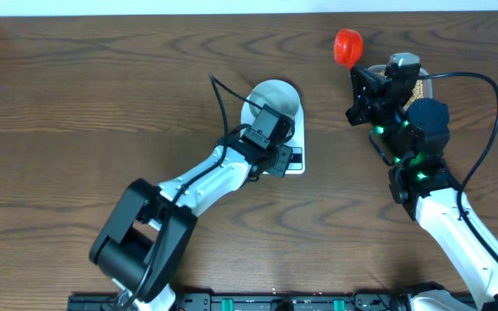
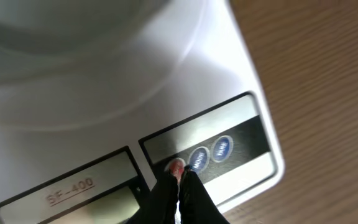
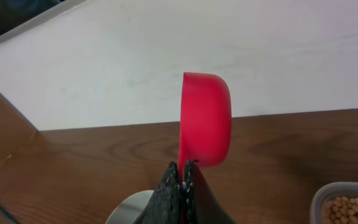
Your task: Scoop item into bowl and weigh 50g on scale
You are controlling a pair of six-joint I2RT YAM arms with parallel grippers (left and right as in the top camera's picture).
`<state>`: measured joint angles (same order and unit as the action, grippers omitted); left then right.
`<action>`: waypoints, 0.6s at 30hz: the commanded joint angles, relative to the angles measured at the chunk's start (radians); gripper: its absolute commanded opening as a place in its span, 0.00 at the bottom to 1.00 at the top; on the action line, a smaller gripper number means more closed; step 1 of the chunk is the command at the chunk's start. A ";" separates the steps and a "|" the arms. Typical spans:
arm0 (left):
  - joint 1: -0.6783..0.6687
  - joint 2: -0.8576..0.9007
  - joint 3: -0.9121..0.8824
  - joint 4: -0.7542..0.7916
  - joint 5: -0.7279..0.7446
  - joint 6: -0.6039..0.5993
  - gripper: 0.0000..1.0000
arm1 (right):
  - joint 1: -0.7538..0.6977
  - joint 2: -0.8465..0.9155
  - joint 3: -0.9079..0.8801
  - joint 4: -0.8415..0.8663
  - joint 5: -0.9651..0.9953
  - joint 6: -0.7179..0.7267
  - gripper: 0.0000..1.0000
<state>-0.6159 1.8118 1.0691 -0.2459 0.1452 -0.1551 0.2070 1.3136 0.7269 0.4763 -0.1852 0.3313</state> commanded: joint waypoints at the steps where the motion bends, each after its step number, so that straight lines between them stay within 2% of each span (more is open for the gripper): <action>1: 0.004 -0.052 -0.006 -0.001 0.000 0.032 0.07 | -0.007 -0.002 0.024 0.009 0.049 -0.011 0.01; 18: 0.003 -0.002 -0.006 0.021 -0.003 0.031 0.07 | -0.007 0.001 0.024 0.060 0.056 -0.011 0.01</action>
<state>-0.6163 1.7947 1.0691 -0.2375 0.1448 -0.1333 0.2070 1.3136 0.7269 0.5297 -0.1406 0.3313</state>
